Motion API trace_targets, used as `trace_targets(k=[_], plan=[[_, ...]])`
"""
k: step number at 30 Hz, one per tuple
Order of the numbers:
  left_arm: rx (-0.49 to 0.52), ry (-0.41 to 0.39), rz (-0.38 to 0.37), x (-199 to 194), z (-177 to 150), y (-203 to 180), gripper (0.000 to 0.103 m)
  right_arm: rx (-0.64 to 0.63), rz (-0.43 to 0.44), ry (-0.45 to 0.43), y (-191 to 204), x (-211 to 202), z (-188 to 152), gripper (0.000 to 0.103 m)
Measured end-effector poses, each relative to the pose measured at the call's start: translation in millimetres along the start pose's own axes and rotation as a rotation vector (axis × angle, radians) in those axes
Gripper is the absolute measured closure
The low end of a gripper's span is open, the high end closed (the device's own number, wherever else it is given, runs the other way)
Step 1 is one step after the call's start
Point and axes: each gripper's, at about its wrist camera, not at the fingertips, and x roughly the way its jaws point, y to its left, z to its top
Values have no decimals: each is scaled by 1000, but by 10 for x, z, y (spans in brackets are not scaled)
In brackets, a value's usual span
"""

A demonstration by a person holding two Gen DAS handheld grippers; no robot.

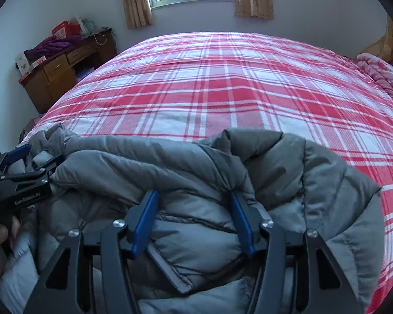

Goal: Fold large clothes
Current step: 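Open both grippers and press the folded hem flat onto the jacket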

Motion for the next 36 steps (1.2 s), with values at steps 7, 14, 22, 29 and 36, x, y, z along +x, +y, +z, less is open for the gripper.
trace_targets(k=[7,14,22,29,36], plan=[[-13,16,-5,53,-2,13,1,-26,-47,9,71,79,-33,44],[-3,15,13,43,-11,-4,1,-37,-65,14,94,112,-25,44],[5,12,27,46,-9,-42,1,-57,-96,18,135,139,-19,43],[6,12,28,47,-7,-42,1,-54,-94,18,134,143,-16,43],[6,12,29,46,-9,-45,1,-54,-94,18,140,148,-14,43]])
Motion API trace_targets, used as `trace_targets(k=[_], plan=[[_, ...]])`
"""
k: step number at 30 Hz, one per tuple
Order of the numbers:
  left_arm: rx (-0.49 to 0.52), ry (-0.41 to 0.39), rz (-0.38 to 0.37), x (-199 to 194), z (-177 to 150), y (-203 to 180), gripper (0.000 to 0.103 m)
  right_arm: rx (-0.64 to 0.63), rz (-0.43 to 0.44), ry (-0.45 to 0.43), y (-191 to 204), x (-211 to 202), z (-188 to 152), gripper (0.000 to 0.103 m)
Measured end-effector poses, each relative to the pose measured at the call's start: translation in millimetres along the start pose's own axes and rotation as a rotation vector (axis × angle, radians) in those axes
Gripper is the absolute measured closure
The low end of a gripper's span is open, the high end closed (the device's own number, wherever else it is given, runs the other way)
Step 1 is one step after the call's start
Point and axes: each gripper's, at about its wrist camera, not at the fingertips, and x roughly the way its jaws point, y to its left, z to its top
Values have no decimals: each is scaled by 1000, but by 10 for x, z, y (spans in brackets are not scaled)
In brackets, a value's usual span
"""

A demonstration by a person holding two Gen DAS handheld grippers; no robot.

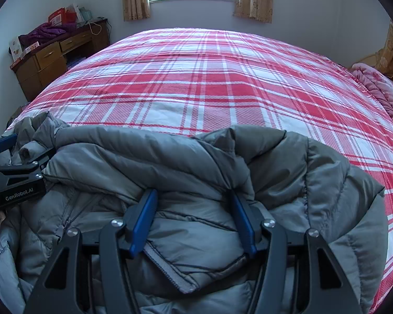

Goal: Fold large clothes
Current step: 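Open both grippers and press the folded hem flat onto the jacket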

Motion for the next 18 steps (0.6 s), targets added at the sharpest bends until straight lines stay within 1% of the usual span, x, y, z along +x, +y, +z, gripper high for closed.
trace_targets(k=[18], plan=[[6,-1,11,-8,-3,0,1,-29,-31,11,36,24,13,42]])
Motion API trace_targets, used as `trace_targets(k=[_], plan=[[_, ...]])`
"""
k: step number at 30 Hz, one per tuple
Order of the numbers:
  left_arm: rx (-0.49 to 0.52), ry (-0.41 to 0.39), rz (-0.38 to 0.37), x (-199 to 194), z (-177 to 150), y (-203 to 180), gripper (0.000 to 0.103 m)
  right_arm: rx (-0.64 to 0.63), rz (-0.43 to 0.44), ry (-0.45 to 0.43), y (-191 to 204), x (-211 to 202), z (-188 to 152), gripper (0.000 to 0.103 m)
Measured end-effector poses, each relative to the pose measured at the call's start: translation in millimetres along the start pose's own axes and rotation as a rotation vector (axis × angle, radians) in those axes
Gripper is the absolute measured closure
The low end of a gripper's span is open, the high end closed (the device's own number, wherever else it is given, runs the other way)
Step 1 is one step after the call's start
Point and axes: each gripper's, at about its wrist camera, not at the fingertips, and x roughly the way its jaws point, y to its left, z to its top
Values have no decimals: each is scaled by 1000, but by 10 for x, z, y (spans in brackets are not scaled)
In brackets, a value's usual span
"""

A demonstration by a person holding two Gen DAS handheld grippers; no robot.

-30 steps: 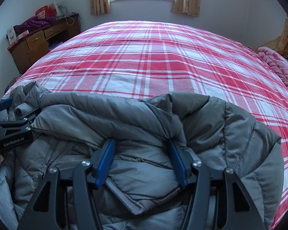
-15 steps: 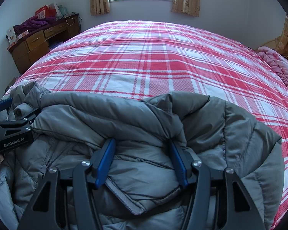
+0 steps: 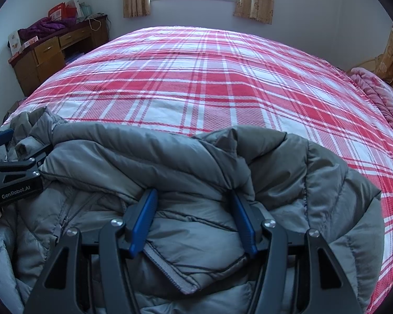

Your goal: Fold large clothes

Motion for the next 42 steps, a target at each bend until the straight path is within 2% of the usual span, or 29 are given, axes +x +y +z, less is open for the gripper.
trace_targets(k=[4,7,8,9,11,12,14,17,22,25,28,31,33,42], plan=[[9,1,13,8,8,-12,1,-6,-2,2,3,-2,-1,42],[77,4,34,-54,121,-55,1,-21,-17,9,27,-2,14,42],[88,-17,64,-174,188,9,1,-26,-11,16,16,-16,34,41],[67,-38,58,-291,227,77,1,-38,-4,30,-17,-60,60,39],[7,-74,-50,-631,265,324,1,-23,-25,15,-114,-257,80,29],[-4,-89,-70,-788,236,435,1,-11,-35,-20,-189,-434,61,27],[9,-103,-42,-1051,81,621,1,-5,-15,-52,-316,-716,-38,18],[19,-80,-25,-1363,-388,891,1,23,2,-37,-514,-1089,-387,18],[-1,44,-71,-1778,-1470,1225,1,55,9,42,-739,-1610,-1307,18],[-10,92,-78,-2022,-2062,1305,1,73,14,56,-808,-1914,-1854,18],[-19,103,-71,-2254,-2535,1329,1,123,17,76,-863,-2182,-2353,18],[-13,85,-58,-2477,-2840,1318,1,130,-14,50,-869,-2396,-2662,18],[-22,78,-62,-2587,-2965,1341,1,163,1,41,-884,-2515,-2848,18],[-106,112,-115,-2783,-3420,1397,1,236,33,31,-817,-2838,-3349,18]])
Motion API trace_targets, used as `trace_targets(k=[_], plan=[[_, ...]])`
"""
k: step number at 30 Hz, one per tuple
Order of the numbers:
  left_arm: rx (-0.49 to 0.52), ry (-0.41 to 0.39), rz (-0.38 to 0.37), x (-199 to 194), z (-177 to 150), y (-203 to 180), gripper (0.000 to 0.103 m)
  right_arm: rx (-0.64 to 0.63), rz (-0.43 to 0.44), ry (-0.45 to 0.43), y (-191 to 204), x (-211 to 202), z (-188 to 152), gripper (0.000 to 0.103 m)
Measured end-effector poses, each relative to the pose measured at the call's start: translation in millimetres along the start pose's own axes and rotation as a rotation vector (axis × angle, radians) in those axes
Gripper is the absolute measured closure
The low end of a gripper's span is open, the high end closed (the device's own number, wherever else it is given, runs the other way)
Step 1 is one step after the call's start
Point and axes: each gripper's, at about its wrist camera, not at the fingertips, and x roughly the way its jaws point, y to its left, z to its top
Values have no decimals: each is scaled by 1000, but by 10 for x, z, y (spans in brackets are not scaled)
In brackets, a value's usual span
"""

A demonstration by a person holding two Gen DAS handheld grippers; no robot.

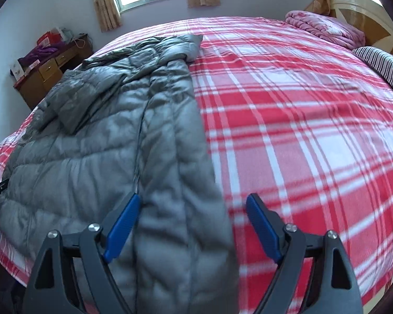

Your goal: Fold large clothes

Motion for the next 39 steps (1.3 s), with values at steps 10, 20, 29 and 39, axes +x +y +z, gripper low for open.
trace_targets(k=[10,20,29,39], plan=[[-83,27,-133,-83,-261,108,22,-7,48,-8,28,-201,-406,31],[-68,-133,-381,-862,-171,141,97,73,233,-66,-48,-567,-365,93],[-103,-382,-566,-2270,239,561,98,73,352,-359,-103,-2035,11,94],[-121,-217,-494,-800,1456,313,97,87,293,-390,71,-1269,1235,94]])
